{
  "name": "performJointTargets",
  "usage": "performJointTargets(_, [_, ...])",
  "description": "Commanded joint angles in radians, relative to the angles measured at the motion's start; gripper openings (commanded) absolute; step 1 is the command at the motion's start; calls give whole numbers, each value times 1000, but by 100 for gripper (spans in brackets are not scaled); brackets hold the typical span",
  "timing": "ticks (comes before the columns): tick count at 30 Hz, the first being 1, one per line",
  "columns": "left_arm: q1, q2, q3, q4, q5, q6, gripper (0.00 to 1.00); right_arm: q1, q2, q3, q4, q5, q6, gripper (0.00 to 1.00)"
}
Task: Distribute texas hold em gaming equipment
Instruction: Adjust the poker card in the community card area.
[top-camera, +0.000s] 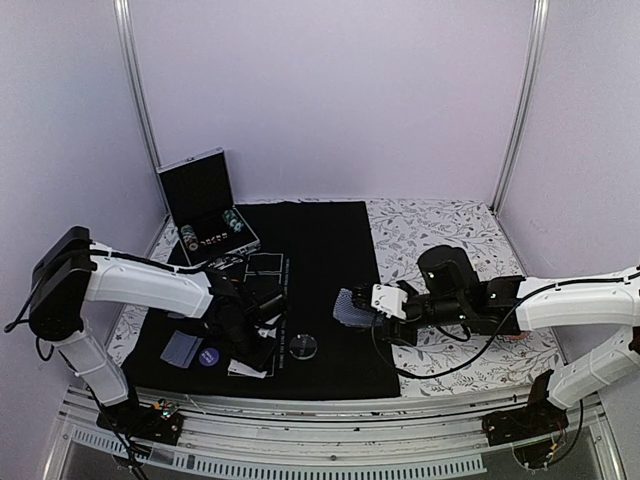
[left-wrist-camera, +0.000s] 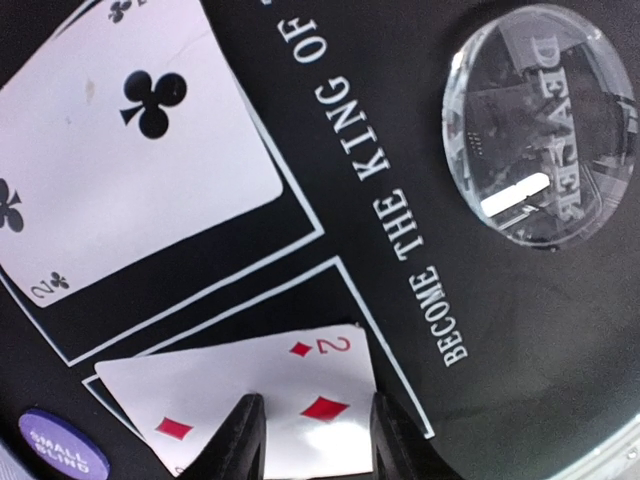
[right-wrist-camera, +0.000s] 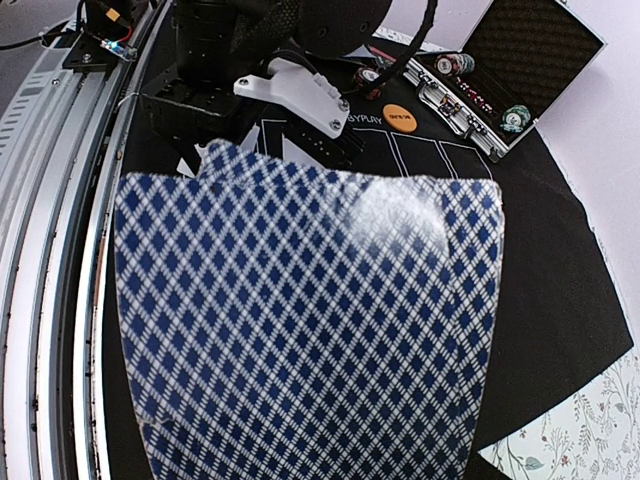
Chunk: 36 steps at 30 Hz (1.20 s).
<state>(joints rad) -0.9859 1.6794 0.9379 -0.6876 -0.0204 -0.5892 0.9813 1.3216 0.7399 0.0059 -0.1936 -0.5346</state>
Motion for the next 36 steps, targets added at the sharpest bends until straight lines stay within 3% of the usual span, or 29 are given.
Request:
performJointTargets(1, [-3, 34, 22, 33, -22, -11, 38, -3, -31, -8, -6, -6, 8, 52])
performJointTargets(30, [52, -73, 82, 74, -1, -5, 38, -3, -185, -55, -61, 30, 22, 52])
performJointTargets(36, [125, -74, 107, 101, -17, 35, 39, -4, -194, -60, -65, 32, 22, 52])
